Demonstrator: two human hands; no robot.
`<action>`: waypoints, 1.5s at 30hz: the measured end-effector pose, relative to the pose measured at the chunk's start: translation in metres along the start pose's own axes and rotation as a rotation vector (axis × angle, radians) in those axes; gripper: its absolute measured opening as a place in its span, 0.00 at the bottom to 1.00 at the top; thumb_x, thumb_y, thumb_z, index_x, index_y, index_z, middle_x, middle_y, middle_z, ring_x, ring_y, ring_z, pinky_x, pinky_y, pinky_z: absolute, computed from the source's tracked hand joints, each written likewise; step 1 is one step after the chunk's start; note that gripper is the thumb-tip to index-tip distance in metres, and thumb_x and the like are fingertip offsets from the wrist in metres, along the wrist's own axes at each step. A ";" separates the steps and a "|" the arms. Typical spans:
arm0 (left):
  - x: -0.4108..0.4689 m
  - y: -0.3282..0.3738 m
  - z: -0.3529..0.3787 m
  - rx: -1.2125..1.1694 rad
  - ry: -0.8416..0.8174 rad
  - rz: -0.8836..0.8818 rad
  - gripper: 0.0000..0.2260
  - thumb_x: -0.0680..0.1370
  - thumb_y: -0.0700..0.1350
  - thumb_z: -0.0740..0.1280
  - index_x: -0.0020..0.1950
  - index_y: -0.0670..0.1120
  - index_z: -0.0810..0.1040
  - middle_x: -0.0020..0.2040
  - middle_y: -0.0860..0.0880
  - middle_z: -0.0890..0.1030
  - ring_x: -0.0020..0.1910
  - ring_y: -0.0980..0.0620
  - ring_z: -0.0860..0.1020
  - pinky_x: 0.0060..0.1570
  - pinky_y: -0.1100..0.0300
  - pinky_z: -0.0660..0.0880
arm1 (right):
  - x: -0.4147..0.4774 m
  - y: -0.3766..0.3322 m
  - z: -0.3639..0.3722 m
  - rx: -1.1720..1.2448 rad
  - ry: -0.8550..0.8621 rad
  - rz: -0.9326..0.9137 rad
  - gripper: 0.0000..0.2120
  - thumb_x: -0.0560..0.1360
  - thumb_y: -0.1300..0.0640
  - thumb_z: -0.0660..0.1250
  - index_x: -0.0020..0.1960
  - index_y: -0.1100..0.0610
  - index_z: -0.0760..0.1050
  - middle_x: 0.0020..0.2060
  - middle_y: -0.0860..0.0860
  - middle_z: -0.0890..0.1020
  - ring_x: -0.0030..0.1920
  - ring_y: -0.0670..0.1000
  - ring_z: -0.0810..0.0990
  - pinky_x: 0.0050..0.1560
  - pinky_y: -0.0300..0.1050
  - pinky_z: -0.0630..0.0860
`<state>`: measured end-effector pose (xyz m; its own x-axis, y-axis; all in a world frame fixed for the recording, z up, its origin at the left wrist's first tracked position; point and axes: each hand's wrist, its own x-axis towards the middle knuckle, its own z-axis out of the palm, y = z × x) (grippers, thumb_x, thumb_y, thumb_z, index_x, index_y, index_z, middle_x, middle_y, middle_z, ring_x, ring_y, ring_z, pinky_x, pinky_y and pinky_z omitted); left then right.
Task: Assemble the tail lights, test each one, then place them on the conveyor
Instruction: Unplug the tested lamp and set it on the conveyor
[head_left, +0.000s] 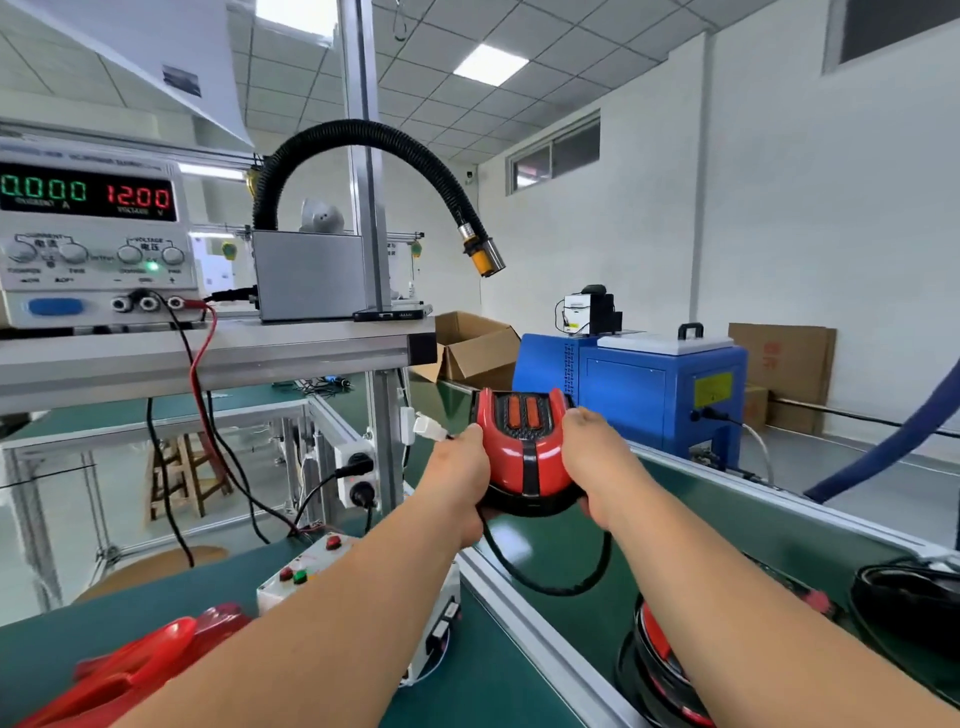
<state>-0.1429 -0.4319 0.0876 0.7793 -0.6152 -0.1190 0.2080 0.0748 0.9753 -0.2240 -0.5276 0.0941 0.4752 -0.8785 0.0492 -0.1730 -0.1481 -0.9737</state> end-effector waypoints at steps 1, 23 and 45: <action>-0.005 -0.006 0.000 0.003 -0.011 0.002 0.14 0.82 0.50 0.57 0.58 0.45 0.78 0.48 0.42 0.85 0.40 0.47 0.83 0.30 0.58 0.78 | -0.009 0.004 -0.004 0.000 -0.001 0.012 0.20 0.83 0.47 0.46 0.68 0.52 0.68 0.46 0.51 0.77 0.45 0.52 0.75 0.39 0.45 0.69; -0.193 -0.165 0.175 0.304 -0.646 -0.168 0.22 0.79 0.56 0.61 0.64 0.41 0.71 0.57 0.44 0.79 0.56 0.43 0.78 0.61 0.44 0.75 | -0.232 0.162 -0.253 0.157 0.592 0.301 0.21 0.82 0.42 0.53 0.74 0.40 0.60 0.57 0.44 0.79 0.50 0.51 0.81 0.37 0.45 0.79; -0.203 -0.190 0.179 0.897 -0.638 0.460 0.40 0.80 0.51 0.62 0.78 0.46 0.34 0.73 0.45 0.67 0.69 0.47 0.70 0.66 0.55 0.69 | -0.247 0.204 -0.251 -0.113 0.619 0.354 0.25 0.83 0.45 0.50 0.79 0.49 0.55 0.75 0.54 0.65 0.73 0.56 0.65 0.71 0.51 0.62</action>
<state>-0.4464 -0.4614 -0.0398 0.1850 -0.9724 0.1423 -0.6990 -0.0284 0.7146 -0.5938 -0.4546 -0.0607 -0.1957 -0.9739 -0.1152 -0.3300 0.1760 -0.9274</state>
